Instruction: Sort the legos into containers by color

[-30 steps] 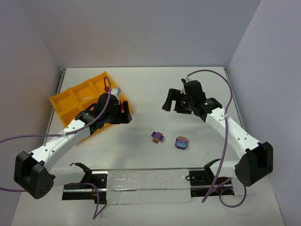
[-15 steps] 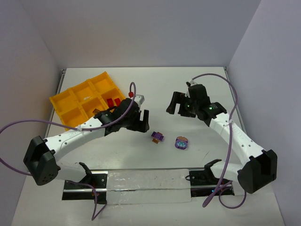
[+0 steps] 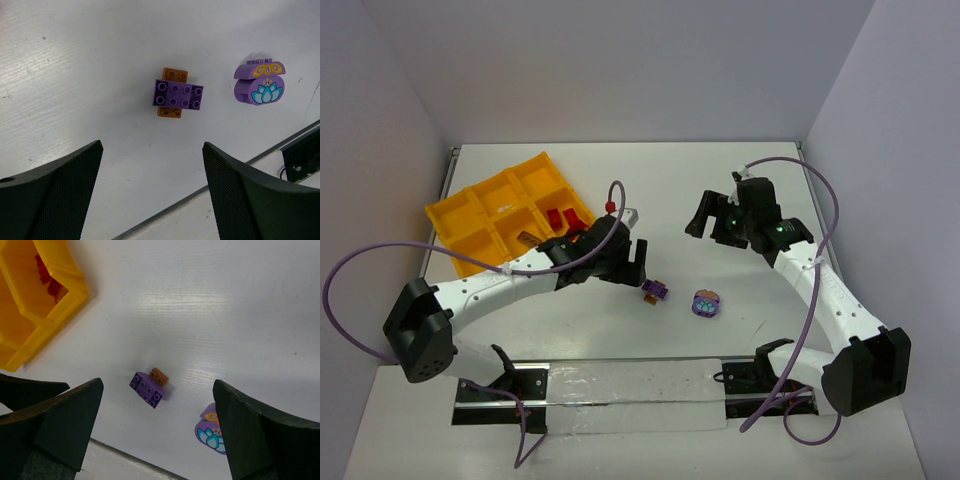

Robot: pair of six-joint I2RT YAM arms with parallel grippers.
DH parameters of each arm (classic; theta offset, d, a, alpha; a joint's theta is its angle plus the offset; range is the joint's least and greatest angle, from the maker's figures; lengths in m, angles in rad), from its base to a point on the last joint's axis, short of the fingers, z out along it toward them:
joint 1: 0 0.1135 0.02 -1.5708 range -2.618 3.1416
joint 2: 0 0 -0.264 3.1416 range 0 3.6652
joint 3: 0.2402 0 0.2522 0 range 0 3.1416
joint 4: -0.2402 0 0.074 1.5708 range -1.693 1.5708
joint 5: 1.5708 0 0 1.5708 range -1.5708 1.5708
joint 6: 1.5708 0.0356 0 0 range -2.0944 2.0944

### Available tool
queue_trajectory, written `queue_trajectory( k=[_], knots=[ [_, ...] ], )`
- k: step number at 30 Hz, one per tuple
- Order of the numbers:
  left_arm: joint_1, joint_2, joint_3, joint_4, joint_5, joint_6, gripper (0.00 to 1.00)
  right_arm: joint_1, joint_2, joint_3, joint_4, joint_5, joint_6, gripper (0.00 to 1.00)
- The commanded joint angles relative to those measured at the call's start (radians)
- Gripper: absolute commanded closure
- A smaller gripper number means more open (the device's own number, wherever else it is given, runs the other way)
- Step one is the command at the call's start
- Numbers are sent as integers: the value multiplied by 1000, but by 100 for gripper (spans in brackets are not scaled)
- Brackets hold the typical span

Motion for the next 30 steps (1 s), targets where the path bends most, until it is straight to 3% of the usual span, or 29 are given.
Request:
queue_trajectory(
  k=[1,13,23,30],
  knots=[
    [-24,4,50,24,-47,-92,12,-4,-9,17,9,-12,-10,2],
    [-89,190,226,-262,-333,-553,16,-4,-27,6,26,-8,-16,2],
    [-120,349,349,-339,-300,-757,15,-4,-24,20,25,-22,-27,2],
    [-130,431,387,-289,-222,-786,18,-4,-25,14,27,-25,-28,2]
  ],
)
